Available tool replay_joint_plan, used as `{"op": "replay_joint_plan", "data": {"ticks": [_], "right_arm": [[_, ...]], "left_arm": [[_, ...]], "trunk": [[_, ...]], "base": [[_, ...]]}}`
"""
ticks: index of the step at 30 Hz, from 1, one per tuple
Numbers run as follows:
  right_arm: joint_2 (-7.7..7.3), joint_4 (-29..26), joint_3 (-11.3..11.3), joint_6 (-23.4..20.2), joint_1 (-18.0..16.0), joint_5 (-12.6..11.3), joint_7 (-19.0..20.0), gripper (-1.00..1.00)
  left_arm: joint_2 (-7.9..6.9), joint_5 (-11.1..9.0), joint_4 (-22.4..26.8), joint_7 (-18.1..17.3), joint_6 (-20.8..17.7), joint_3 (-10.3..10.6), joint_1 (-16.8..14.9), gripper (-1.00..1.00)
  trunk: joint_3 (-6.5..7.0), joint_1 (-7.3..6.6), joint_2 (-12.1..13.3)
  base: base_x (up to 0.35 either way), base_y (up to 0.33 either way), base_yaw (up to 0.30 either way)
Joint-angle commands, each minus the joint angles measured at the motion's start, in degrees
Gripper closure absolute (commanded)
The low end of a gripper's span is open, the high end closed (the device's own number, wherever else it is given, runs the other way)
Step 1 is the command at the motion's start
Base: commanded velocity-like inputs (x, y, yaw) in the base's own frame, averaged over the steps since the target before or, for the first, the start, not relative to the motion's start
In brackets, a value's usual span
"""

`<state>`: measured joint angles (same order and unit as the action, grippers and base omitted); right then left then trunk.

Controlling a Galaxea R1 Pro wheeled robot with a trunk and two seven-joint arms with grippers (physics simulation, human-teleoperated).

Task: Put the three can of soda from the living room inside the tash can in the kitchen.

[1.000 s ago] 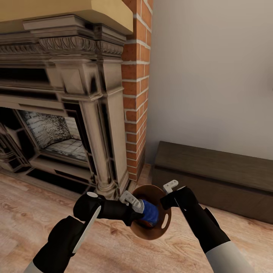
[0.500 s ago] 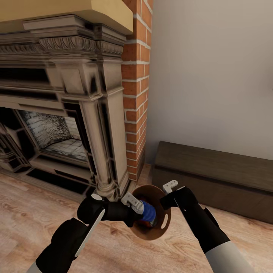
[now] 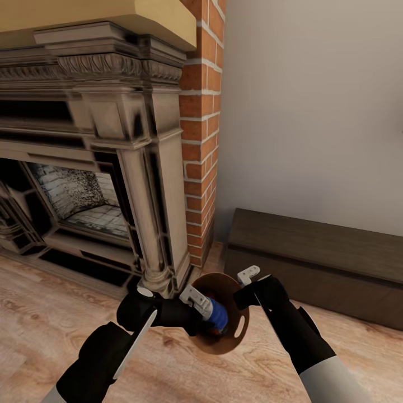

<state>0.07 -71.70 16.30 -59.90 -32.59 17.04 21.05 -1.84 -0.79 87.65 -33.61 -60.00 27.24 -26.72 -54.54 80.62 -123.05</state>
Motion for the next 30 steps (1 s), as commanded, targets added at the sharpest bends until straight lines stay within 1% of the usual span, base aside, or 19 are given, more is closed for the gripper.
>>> {"op": "replay_joint_plan", "data": {"ticks": [1,11,20,24,27,29,30], "right_arm": [[0.01,0.0,0.0,-0.1,0.0,-0.9,0.1,1.0],[0.02,0.0,0.0,-0.1,0.0,-0.9,0.1,1.0],[0.02,0.0,-0.1,-0.1,0.0,-0.9,0.1,1.0],[0.02,0.0,-0.2,-0.1,0.0,-0.9,0.2,1.0],[-0.01,0.0,-0.2,-0.1,0.0,-0.9,0.2,1.0],[-0.05,0.0,-0.3,-0.1,0.0,-0.9,0.2,1.0],[-0.06,0.0,-0.3,-0.1,0.0,-0.9,0.2,1.0]], "left_arm": [[0.06,0.0,0.0,0.2,0.0,0.0,0.0,-1.0],[0.17,0.0,0.0,0.6,0.0,0.0,0.0,-1.0],[0.0,-0.2,0.1,0.2,0.0,-0.1,0.0,-1.0],[-0.51,-0.6,1.1,-0.5,0.0,-0.4,0.0,-1.0],[-0.63,-0.8,2.0,-0.9,0.0,-0.5,0.2,-1.0],[-0.67,-0.9,2.3,-2.3,0.0,-0.5,0.3,-1.0],[-0.71,-0.9,2.4,-3.7,0.0,-0.6,0.3,-1.0]], "trunk": [[0.01,0.0,0.0],[0.01,0.0,0.0],[0.01,0.0,0.0],[0.01,0.0,0.0],[0.01,0.0,0.0],[0.01,0.0,0.0],[0.01,0.0,0.0]], "base": [[0.0,0.0,0.0],[0.0,0.0,0.0],[0.0,0.0,0.0],[0.0,0.0,0.0],[0.0,0.0,0.0],[0.0,0.0,0.0],[0.0,0.0,0.0]]}}
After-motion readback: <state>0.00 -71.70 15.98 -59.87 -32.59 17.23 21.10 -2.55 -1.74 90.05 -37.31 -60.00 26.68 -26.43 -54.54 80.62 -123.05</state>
